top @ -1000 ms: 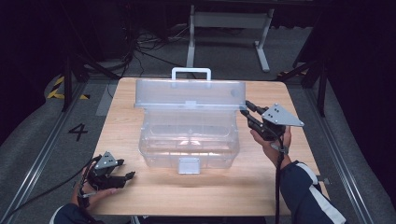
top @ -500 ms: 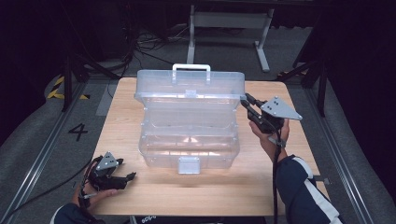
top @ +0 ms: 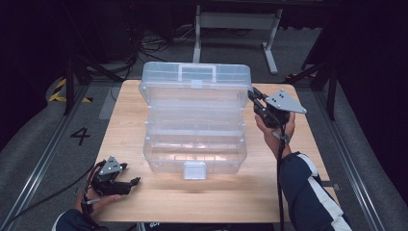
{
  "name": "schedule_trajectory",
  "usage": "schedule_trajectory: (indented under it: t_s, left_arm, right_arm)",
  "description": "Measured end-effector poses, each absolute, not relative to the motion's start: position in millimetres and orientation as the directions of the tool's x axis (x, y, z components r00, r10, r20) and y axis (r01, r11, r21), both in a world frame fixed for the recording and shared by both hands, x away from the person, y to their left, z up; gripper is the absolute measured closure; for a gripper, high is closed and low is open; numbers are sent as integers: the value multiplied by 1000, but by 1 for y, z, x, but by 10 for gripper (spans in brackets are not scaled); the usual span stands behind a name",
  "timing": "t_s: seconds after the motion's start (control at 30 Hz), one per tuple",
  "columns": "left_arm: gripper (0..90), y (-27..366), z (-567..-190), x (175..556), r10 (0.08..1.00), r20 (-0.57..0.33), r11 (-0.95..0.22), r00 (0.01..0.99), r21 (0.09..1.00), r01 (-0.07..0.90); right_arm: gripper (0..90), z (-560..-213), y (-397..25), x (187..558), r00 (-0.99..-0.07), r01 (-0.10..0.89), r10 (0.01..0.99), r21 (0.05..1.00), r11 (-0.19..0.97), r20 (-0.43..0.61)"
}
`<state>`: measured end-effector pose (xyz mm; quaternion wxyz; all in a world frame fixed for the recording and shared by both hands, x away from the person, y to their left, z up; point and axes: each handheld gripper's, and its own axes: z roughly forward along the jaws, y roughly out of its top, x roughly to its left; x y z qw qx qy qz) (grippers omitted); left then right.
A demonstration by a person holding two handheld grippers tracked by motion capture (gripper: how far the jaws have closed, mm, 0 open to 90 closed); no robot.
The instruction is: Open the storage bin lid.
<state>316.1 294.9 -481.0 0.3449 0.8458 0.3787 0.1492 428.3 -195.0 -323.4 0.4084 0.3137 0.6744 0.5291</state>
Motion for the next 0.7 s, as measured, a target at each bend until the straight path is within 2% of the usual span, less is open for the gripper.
schedule_trajectory:
  t_s: [0.2,0.7]
  left_arm:
    - [238,295,-480,317,739,-4,-485,674,691,536]
    - [226,295,-480,318,741,3,-487,672,691,535]
  right_arm:
    - [833,-319,-192,439,-445,10,873,973,231,-202]
    - [836,-311,-193,458,-459,46,868,970,238,-191]
